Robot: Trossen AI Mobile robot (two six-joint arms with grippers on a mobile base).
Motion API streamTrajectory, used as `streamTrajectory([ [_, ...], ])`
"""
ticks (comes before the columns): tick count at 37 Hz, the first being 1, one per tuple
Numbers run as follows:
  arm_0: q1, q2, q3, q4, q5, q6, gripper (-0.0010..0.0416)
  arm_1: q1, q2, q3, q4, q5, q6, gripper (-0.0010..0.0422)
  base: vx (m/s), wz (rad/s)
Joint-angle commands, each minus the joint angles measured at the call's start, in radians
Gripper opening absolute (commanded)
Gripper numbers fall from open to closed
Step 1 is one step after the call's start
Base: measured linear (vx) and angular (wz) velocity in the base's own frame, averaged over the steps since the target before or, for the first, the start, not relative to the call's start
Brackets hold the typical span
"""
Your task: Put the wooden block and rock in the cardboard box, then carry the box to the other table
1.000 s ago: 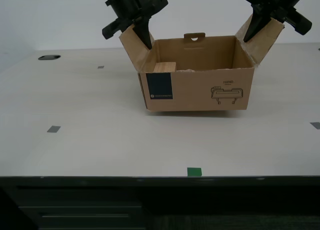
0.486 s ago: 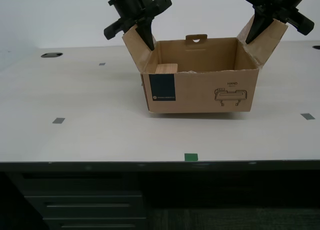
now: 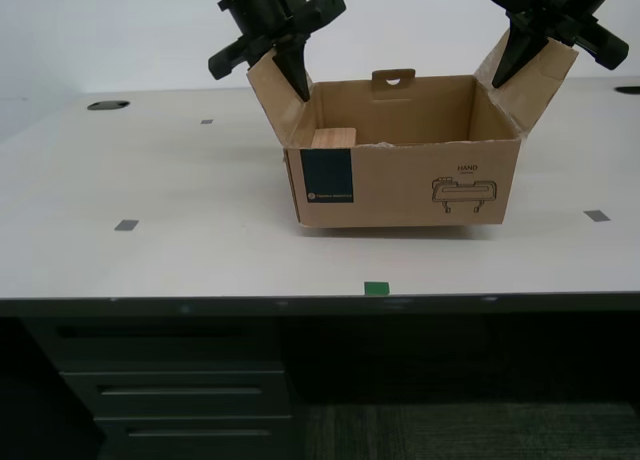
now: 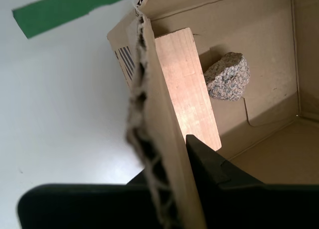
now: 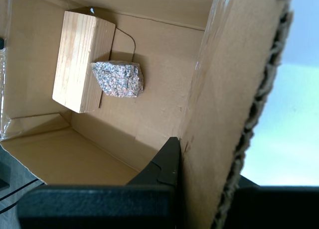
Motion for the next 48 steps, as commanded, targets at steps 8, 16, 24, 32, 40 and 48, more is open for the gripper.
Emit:
streamTrajectory([
  [8,0.003,0.0,0.001,0.004,-0.009,-0.009,-0.0001,-0.004,-0.012,0.001,-0.01,0.015,-0.002,-0.0001,-0.073,0.053],
  [16,0.006,0.0,0.001,0.006,-0.009,-0.011,-0.0001,-0.005,-0.024,0.001,-0.016,0.014,-0.003,-0.0001,-0.072,0.152],
  [24,0.009,-0.001,0.001,0.002,-0.009,-0.01,-0.0001,-0.011,-0.028,0.001,-0.023,0.014,-0.001,-0.0001,-0.07,0.202],
  [32,0.01,-0.002,0.001,0.003,-0.009,-0.01,-0.0001,-0.014,-0.029,0.001,-0.023,0.015,0.008,-0.0001,-0.065,0.208],
  [40,0.01,-0.002,0.001,-0.013,-0.009,-0.008,-0.0001,-0.015,-0.034,0.001,-0.023,0.014,0.035,-0.0001,-0.06,0.224],
  [48,0.011,-0.002,0.001,-0.021,-0.009,0.011,-0.0001,-0.016,-0.036,0.001,-0.047,0.016,0.063,-0.0001,-0.061,0.237],
])
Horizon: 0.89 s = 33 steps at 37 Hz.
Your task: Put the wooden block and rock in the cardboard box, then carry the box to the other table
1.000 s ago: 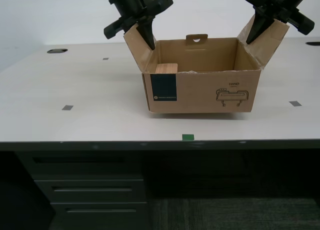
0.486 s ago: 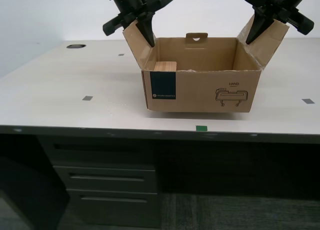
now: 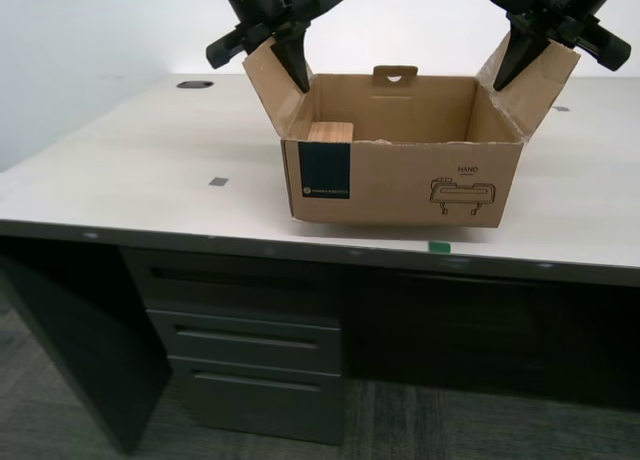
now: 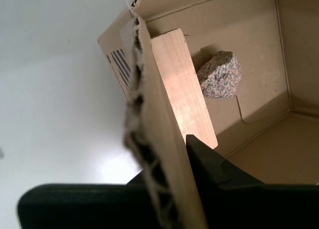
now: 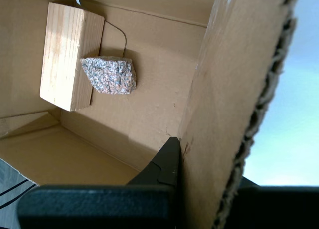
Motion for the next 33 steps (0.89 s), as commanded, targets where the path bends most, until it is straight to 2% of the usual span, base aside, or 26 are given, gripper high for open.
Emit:
streamTrajectory([
  [1,0.003,-0.001,0.001,0.005,-0.014,0.007,-0.0001,-0.003,-0.003,0.001,-0.008,0.022,0.03,-0.0001,-0.064,0.259],
  [7,0.006,-0.003,0.001,-0.007,-0.014,0.034,-0.0001,-0.003,-0.005,0.001,-0.029,0.021,0.061,-0.0001,-0.065,0.284],
  [13,0.008,-0.02,0.001,-0.011,-0.014,0.037,-0.0001,-0.003,-0.043,-0.022,-0.01,0.013,0.076,-0.0001,-0.068,0.334],
  [18,0.012,-0.055,0.001,-0.011,-0.014,0.042,-0.0001,-0.006,-0.113,-0.092,0.036,0.001,0.057,-0.0001,-0.063,0.346],
  [26,0.013,-0.095,0.001,-0.023,-0.013,0.043,-0.0001,-0.012,-0.3,-0.381,0.278,0.002,-0.053,-0.0001,-0.064,0.339],
  [30,0.017,-0.106,0.001,-0.035,-0.013,0.048,-0.0001,-0.009,-0.386,-0.492,0.333,-0.002,-0.054,-0.0001,-0.071,0.338],
  [33,0.026,-0.113,0.0,-0.037,-0.013,0.074,-0.0001,-0.006,-0.42,-0.52,0.336,-0.031,-0.047,-0.0001,-0.072,0.338],
])
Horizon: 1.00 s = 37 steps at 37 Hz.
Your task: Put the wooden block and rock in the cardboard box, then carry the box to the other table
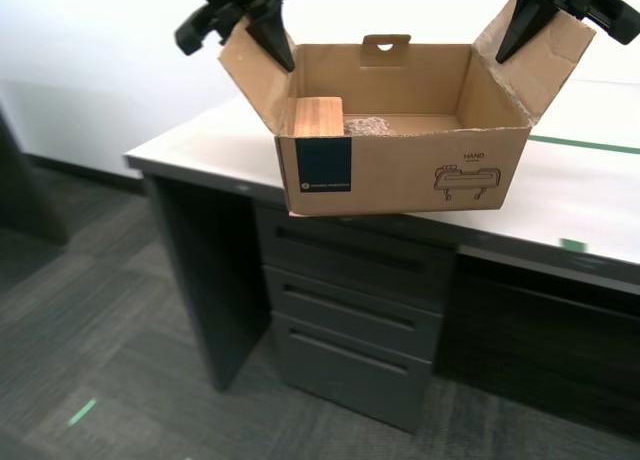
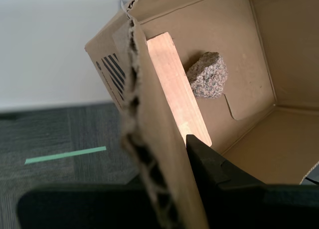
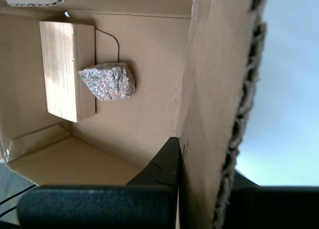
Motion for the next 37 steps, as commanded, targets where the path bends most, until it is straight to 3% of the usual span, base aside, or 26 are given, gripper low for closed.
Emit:
streamTrajectory([
  [1,0.014,-0.01,0.001,0.002,-0.003,0.032,-0.0001,0.003,-0.034,-0.023,-0.006,-0.024,0.029,-0.0001,-0.073,0.339],
  [4,0.038,-0.016,0.0,0.002,0.003,0.057,-0.0001,0.004,-0.042,-0.022,-0.017,-0.027,0.053,-0.0001,-0.071,0.336],
  [8,0.087,-0.02,0.0,0.003,0.047,0.101,-0.0001,0.004,-0.042,-0.023,-0.031,-0.027,0.109,-0.0001,-0.072,0.328],
  [11,0.125,-0.02,-0.001,0.002,0.079,0.125,-0.0001,0.004,-0.042,-0.023,-0.061,-0.027,0.114,-0.0001,-0.071,0.315],
  [18,0.154,-0.02,-0.001,0.003,0.082,0.124,-0.0001,0.003,-0.045,-0.023,-0.099,-0.027,0.121,-0.0001,-0.063,0.283],
  [23,0.153,-0.02,-0.001,0.003,0.114,0.11,-0.0001,0.003,-0.045,-0.024,-0.075,-0.027,0.098,-0.0001,-0.057,0.259],
  [27,0.153,-0.02,-0.001,0.0,0.12,0.084,-0.0001,0.0,-0.045,-0.024,-0.058,-0.027,0.047,-0.0001,-0.05,0.233],
  [31,0.152,-0.02,-0.001,-0.01,0.12,0.083,-0.0001,0.0,-0.045,-0.024,-0.057,-0.027,0.006,-0.0001,-0.044,0.209],
  [37,0.153,-0.02,-0.001,-0.013,0.12,0.079,-0.0001,-0.002,-0.049,-0.024,-0.073,-0.027,-0.015,-0.0001,-0.037,0.172],
])
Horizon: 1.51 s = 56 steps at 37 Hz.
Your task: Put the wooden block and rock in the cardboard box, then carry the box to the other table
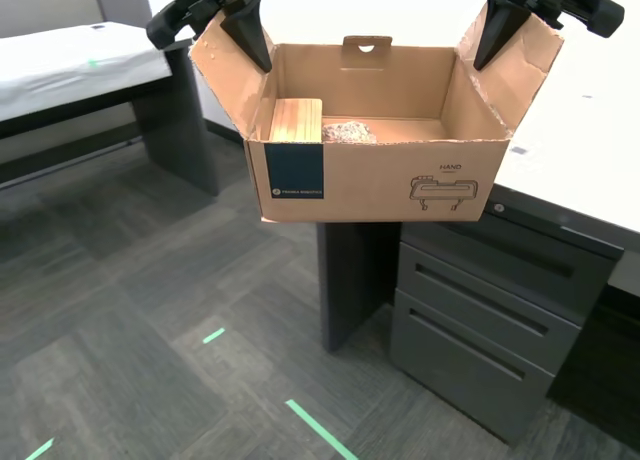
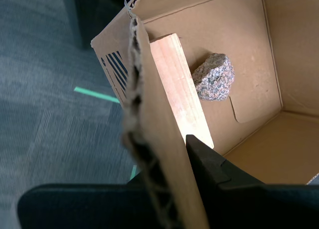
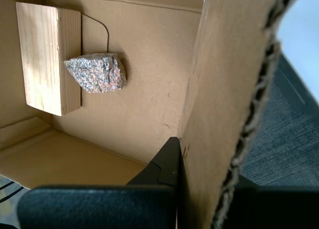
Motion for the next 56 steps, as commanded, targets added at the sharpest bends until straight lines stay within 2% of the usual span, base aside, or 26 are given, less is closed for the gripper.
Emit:
streamTrajectory([
  [1,0.001,-0.002,0.001,0.005,-0.006,-0.008,-0.0001,-0.003,-0.005,0.001,-0.004,0.02,-0.001,-0.0001,-0.033,0.167],
  [9,0.001,-0.002,0.001,0.006,-0.006,-0.008,-0.0001,-0.003,-0.005,0.001,-0.002,0.021,-0.02,-0.0001,-0.029,0.154],
  [16,0.001,-0.002,0.001,-0.01,-0.006,-0.007,-0.0001,-0.003,-0.005,0.002,0.005,0.02,-0.018,-0.0001,-0.026,0.147],
  [20,0.001,-0.002,0.001,-0.013,-0.006,-0.007,-0.0001,-0.003,-0.005,0.001,0.005,0.019,0.0,-0.0001,-0.021,0.16],
  [31,0.002,-0.002,0.001,-0.009,-0.006,-0.009,-0.0001,-0.003,-0.005,0.001,0.009,0.017,-0.004,-0.0001,-0.009,0.189],
  [40,0.001,-0.002,0.001,-0.01,-0.006,-0.029,-0.0001,-0.003,-0.005,0.001,0.013,0.017,-0.036,-0.0001,-0.006,0.18],
  [47,0.001,-0.002,0.001,-0.016,-0.006,-0.076,-0.0001,-0.004,-0.005,0.001,0.017,0.017,-0.069,-0.0001,-0.008,0.072],
  [56,0.001,-0.002,0.001,-0.025,-0.006,-0.106,-0.0001,-0.017,-0.005,0.001,0.02,0.012,-0.095,-0.0001,0.037,0.024],
])
